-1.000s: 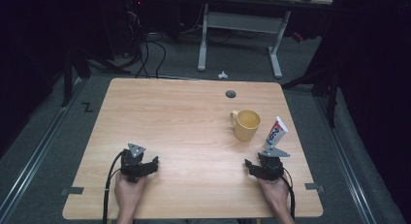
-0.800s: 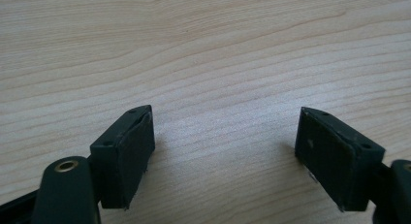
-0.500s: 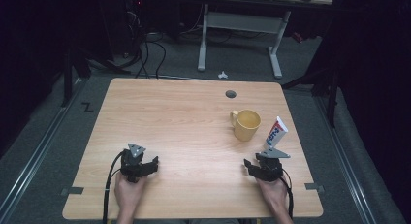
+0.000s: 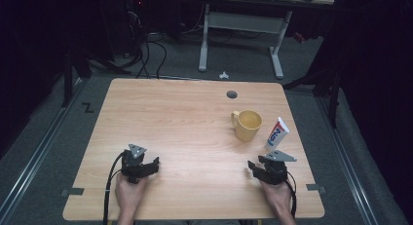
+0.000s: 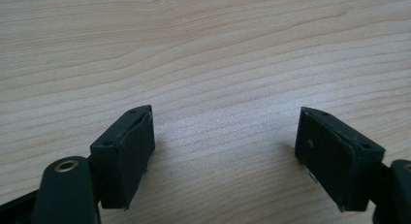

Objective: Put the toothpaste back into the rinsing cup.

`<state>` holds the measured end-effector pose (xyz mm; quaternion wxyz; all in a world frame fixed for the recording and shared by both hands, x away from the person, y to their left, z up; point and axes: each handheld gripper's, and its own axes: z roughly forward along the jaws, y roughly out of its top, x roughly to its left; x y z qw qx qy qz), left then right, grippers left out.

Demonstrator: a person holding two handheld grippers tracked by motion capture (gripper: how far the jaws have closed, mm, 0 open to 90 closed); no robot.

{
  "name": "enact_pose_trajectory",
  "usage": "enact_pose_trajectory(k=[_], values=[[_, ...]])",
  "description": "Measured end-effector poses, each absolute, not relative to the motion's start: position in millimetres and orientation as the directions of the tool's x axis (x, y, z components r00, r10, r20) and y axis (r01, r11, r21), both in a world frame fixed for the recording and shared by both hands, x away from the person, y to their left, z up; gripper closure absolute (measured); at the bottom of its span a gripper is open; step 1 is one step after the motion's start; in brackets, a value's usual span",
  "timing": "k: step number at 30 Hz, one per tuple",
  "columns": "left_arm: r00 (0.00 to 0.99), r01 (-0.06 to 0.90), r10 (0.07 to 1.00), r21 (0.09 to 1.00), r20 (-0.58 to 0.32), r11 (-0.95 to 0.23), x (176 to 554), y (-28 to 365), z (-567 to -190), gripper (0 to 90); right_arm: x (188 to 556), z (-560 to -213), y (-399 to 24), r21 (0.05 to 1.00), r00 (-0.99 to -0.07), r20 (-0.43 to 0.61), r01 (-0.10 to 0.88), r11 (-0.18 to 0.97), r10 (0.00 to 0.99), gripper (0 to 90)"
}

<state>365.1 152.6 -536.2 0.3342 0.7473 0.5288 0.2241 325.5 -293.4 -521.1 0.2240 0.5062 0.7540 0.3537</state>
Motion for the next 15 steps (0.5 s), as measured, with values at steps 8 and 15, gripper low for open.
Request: enact_pose_trajectory(k=[8,15], values=[[0.340,0.641,0.940,0.736,-0.018,-0.218,365.1,152.6,-536.2,22.3,322.6,-519.7,-297.9,0.760,-0.383,0.028,0.608,0.230,0.923,51.0],[0.340,0.641,0.940,0.736,-0.018,-0.217,365.1,152.7,-536.2,22.3,318.7,-518.0,-301.2,0.769,-0.368,0.016,0.599,0.224,0.930,54.2]])
